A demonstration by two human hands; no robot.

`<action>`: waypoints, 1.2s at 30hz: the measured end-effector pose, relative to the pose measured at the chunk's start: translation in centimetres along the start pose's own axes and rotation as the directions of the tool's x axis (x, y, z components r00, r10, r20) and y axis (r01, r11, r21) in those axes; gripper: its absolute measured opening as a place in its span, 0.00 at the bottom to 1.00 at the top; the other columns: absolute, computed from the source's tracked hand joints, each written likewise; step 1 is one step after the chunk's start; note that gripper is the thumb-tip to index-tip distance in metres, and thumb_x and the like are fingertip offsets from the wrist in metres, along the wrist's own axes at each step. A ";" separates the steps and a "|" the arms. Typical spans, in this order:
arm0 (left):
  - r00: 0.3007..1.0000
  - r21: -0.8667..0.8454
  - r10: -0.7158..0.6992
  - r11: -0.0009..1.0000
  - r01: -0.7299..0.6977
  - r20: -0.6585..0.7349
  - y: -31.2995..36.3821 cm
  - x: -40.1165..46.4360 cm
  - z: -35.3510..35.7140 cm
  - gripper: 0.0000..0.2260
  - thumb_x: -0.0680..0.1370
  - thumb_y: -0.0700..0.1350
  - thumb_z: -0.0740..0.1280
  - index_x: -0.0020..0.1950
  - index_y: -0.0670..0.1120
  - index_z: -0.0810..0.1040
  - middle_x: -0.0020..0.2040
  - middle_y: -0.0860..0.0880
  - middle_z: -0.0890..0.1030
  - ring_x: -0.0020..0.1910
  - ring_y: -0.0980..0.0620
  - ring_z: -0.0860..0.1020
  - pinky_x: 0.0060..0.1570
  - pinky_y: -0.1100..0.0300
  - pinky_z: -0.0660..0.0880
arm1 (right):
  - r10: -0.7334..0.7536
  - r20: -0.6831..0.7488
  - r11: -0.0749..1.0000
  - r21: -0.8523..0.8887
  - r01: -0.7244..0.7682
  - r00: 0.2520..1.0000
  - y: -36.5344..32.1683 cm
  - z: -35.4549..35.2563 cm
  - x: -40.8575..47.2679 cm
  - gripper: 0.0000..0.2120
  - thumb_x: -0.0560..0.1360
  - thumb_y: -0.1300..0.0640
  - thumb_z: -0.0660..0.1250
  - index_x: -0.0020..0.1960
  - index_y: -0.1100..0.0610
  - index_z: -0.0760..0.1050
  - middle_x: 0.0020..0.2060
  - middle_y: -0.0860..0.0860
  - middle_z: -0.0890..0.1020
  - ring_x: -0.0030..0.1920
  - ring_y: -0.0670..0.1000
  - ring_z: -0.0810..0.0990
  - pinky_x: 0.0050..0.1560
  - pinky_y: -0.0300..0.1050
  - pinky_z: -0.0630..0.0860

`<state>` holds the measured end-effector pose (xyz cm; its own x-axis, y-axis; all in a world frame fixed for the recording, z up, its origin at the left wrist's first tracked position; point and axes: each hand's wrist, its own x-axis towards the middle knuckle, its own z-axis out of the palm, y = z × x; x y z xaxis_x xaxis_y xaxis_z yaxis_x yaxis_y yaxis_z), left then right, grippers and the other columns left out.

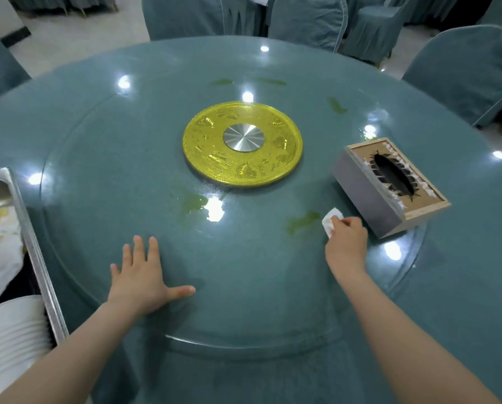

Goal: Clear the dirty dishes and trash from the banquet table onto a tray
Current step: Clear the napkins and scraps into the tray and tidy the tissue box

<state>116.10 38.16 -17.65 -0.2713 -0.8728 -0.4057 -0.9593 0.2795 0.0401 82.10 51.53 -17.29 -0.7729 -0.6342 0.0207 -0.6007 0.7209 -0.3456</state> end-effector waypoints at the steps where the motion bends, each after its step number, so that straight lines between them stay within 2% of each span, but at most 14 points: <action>1: 1.000 0.001 -0.001 1.000 0.001 0.001 0.2 -0.1 0.1 0.63 0.58 0.79 0.62 0.77 0.45 0.36 0.78 0.42 0.38 0.77 0.41 0.40 0.72 0.39 0.52 | 0.034 -0.002 0.999 0.028 -0.034 0.999 -0.4 -0.1 0.8 0.20 0.72 0.73 0.59 0.63 0.63 0.73 0.60 0.57 0.69 0.56 0.58 0.66 0.51 0.48 0.70; 3: 1.000 0.004 -0.007 1.000 0.007 0.000 0.5 -0.5 0.3 0.63 0.58 0.79 0.62 0.77 0.45 0.36 0.78 0.42 0.38 0.77 0.40 0.41 0.72 0.38 0.52 | 0.076 0.009 0.995 0.065 -0.077 0.997 -1.3 0.1 2.0 0.19 0.72 0.73 0.59 0.61 0.62 0.73 0.60 0.57 0.68 0.57 0.58 0.65 0.50 0.48 0.69; 6: 1.000 0.001 -0.017 1.000 0.017 -0.022 0.7 -0.7 0.7 0.63 0.58 0.79 0.62 0.77 0.45 0.36 0.78 0.41 0.38 0.77 0.40 0.41 0.72 0.38 0.52 | 0.038 0.020 0.996 0.075 -0.040 0.999 -2.5 0.9 3.4 0.19 0.72 0.73 0.59 0.60 0.62 0.74 0.62 0.57 0.69 0.58 0.59 0.66 0.47 0.41 0.61; 10: 0.999 0.021 -0.021 1.000 0.022 -0.037 1.0 -0.6 0.8 0.63 0.58 0.79 0.61 0.77 0.44 0.36 0.78 0.41 0.39 0.77 0.39 0.43 0.72 0.38 0.53 | -0.108 0.071 0.986 0.138 0.097 0.992 -3.7 2.3 2.8 0.25 0.70 0.73 0.58 0.63 0.58 0.75 0.60 0.56 0.72 0.57 0.59 0.67 0.49 0.45 0.66; 13: 0.999 0.013 -0.033 0.999 0.033 -0.033 0.8 -0.7 0.8 0.63 0.58 0.79 0.61 0.78 0.45 0.36 0.78 0.41 0.40 0.77 0.39 0.43 0.72 0.39 0.52 | -0.255 0.097 0.953 0.191 0.233 0.962 -5.3 3.7 0.0 0.26 0.67 0.75 0.58 0.60 0.60 0.78 0.56 0.55 0.74 0.55 0.59 0.67 0.47 0.39 0.61; 15: 0.999 0.016 -0.036 0.999 0.037 -0.031 0.8 -0.7 0.7 0.62 0.58 0.79 0.61 0.77 0.45 0.36 0.78 0.41 0.40 0.77 0.39 0.43 0.72 0.39 0.53 | -0.341 0.119 0.923 0.231 0.308 0.932 -6.2 4.5 -2.5 0.26 0.68 0.75 0.58 0.61 0.59 0.78 0.56 0.55 0.75 0.55 0.58 0.68 0.47 0.34 0.57; 19: 0.999 0.020 -0.036 0.999 0.037 -0.021 1.2 -1.0 0.2 0.62 0.59 0.79 0.61 0.77 0.45 0.37 0.78 0.41 0.41 0.77 0.39 0.44 0.72 0.39 0.54 | -0.433 0.144 0.884 0.262 0.388 0.890 -5.9 4.9 -6.3 0.27 0.70 0.75 0.59 0.63 0.55 0.77 0.56 0.54 0.76 0.56 0.58 0.68 0.52 0.36 0.60; 23: 0.999 0.042 -0.036 0.998 0.036 0.008 1.9 -1.7 -0.5 0.61 0.60 0.79 0.60 0.78 0.44 0.37 0.78 0.40 0.41 0.77 0.39 0.45 0.72 0.41 0.55 | -0.444 0.189 0.881 0.269 0.388 0.876 -4.1 3.8 -8.3 0.28 0.71 0.75 0.57 0.63 0.53 0.78 0.57 0.53 0.75 0.58 0.56 0.68 0.52 0.36 0.61; 27: 0.999 0.038 -0.003 0.999 0.001 0.034 2.0 -2.6 -1.2 0.57 0.63 0.77 0.61 0.78 0.47 0.40 0.78 0.42 0.45 0.76 0.40 0.49 0.71 0.45 0.59 | -0.438 0.205 0.888 0.250 0.386 0.875 -1.7 2.5 -8.9 0.27 0.74 0.72 0.59 0.66 0.49 0.75 0.60 0.49 0.73 0.60 0.51 0.65 0.52 0.30 0.57; 30: 0.998 0.033 0.067 0.997 -0.067 -0.009 1.3 -3.0 -1.5 0.48 0.68 0.73 0.62 0.78 0.50 0.50 0.76 0.45 0.56 0.73 0.42 0.58 0.68 0.49 0.64 | -0.349 0.191 0.917 0.271 0.293 0.917 -0.7 1.7 -8.1 0.20 0.77 0.63 0.58 0.64 0.48 0.76 0.58 0.50 0.71 0.56 0.47 0.65 0.49 0.31 0.58; 33: 0.983 -0.157 0.115 0.978 -0.138 -0.147 1.0 -2.1 -2.2 0.32 0.72 0.62 0.68 0.72 0.49 0.68 0.65 0.47 0.71 0.64 0.45 0.71 0.61 0.51 0.70 | -0.348 0.126 0.923 0.222 0.316 0.929 0.3 1.5 -7.1 0.15 0.77 0.58 0.58 0.60 0.47 0.77 0.54 0.49 0.68 0.52 0.48 0.65 0.47 0.33 0.58; 35: 0.970 -0.251 0.109 0.954 -0.164 -0.219 0.7 -0.6 -2.7 0.29 0.71 0.57 0.72 0.69 0.47 0.71 0.63 0.45 0.73 0.62 0.44 0.73 0.61 0.50 0.70 | -0.269 0.068 0.958 0.122 0.260 0.961 1.0 1.1 -6.5 0.08 0.77 0.52 0.60 0.52 0.45 0.77 0.49 0.46 0.69 0.47 0.49 0.68 0.43 0.39 0.62; 36: 0.968 -0.242 0.106 0.957 -0.161 -0.226 0.4 0.3 -2.8 0.32 0.70 0.57 0.73 0.71 0.46 0.69 0.67 0.43 0.71 0.66 0.42 0.70 0.65 0.48 0.67 | -0.192 0.044 0.980 0.068 0.189 0.980 1.2 0.7 -6.3 0.04 0.76 0.51 0.63 0.48 0.45 0.76 0.47 0.46 0.70 0.44 0.49 0.70 0.40 0.41 0.63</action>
<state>115.42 36.87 -15.18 -0.3819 -0.9061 -0.1819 -0.8930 0.3111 0.3252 86.38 56.16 -18.46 -0.6337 -0.7723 0.0454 -0.7205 0.5677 -0.3982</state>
